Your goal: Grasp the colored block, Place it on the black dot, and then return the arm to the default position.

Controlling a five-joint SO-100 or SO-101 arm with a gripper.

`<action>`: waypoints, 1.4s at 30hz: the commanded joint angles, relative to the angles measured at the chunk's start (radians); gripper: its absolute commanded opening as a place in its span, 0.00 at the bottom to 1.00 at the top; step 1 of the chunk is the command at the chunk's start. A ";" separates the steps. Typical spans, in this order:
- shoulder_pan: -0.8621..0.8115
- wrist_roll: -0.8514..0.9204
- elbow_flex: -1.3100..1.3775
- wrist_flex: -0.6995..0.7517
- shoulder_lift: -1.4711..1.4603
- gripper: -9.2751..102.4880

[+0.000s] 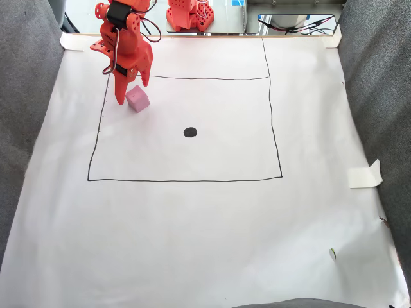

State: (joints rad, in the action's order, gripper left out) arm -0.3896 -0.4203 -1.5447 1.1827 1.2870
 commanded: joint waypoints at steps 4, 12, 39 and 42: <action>0.008 0.000 0.005 -0.011 0.003 0.32; 0.000 -0.002 0.008 -0.021 0.015 0.20; 0.114 0.075 0.017 -0.020 0.262 0.08; 0.164 0.117 0.005 -0.061 0.291 0.08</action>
State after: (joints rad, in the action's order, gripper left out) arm -0.2654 -0.3375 -1.5463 1.1551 1.5171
